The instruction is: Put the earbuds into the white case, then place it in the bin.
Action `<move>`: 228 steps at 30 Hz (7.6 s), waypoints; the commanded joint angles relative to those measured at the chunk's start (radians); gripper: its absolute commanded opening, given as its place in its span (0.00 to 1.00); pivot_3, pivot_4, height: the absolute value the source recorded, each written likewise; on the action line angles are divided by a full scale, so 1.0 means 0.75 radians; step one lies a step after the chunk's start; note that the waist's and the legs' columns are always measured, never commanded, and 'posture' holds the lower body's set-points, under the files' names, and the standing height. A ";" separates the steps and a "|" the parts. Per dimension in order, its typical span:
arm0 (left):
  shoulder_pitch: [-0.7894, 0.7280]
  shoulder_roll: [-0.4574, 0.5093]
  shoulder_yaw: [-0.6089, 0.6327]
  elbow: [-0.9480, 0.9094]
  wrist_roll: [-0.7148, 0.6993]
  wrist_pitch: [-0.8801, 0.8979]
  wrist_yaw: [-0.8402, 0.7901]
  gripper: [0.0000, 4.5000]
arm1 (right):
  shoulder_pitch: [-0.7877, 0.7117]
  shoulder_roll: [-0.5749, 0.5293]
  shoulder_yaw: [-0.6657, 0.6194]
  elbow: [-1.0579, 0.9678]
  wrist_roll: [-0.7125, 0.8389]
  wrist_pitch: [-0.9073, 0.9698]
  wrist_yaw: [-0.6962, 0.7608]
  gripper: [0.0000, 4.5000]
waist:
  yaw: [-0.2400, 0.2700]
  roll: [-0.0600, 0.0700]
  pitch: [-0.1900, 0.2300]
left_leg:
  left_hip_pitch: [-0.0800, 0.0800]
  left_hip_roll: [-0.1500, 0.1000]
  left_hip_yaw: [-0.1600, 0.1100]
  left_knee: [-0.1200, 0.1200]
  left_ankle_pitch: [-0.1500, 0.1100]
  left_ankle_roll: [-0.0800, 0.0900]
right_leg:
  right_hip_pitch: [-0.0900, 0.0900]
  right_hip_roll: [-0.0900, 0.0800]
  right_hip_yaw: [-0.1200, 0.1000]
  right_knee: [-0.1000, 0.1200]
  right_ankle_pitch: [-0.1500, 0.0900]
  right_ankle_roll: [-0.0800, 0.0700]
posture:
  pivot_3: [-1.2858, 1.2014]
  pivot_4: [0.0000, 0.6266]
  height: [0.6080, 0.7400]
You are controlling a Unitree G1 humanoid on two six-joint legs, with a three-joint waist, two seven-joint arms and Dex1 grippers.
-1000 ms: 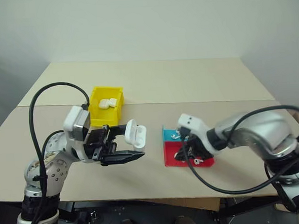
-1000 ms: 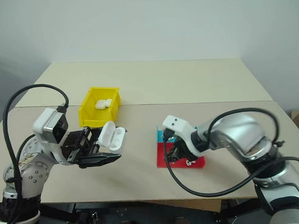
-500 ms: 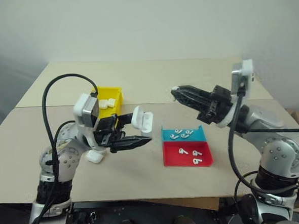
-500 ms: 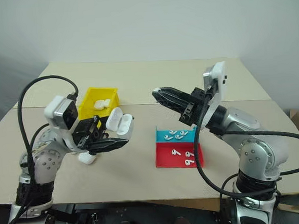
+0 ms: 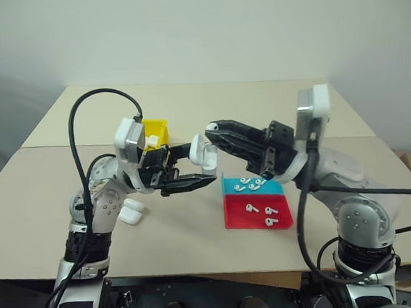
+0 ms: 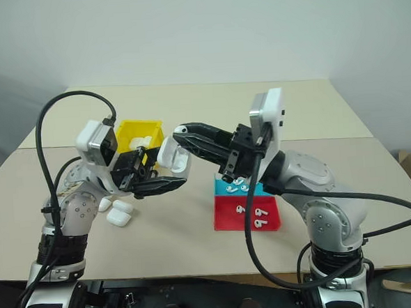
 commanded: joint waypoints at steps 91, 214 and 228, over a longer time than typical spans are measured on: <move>0.184 0.144 0.132 -0.282 -0.092 0.005 0.127 0.62 | -0.855 -0.295 0.840 2.184 -1.468 -1.665 0.998 0.42 | -0.004 0.003 0.004 | 0.002 -0.001 0.002 0.000 0.000 0.000 | 0.000 -0.001 0.001 0.001 0.000 -0.001 | 0.52 0.24 1.00; -0.187 -0.194 -0.118 0.323 0.346 -0.276 0.081 0.62 | -0.884 -0.626 0.658 0.509 -0.460 -0.016 0.697 0.01 | 0.003 0.005 0.005 | -0.002 -0.001 0.001 0.001 -0.001 0.001 | -0.003 -0.001 0.000 0.000 0.000 0.000 | 0.52 0.24 1.00; -0.072 -0.152 -0.033 0.161 0.333 -0.284 0.249 0.62 | -0.744 -0.670 0.434 0.524 -0.512 -0.030 0.744 0.01 | 0.003 0.005 0.005 | -0.003 -0.001 0.000 0.001 -0.001 0.001 | -0.003 -0.001 0.000 0.001 0.000 0.000 | 0.52 0.24 1.00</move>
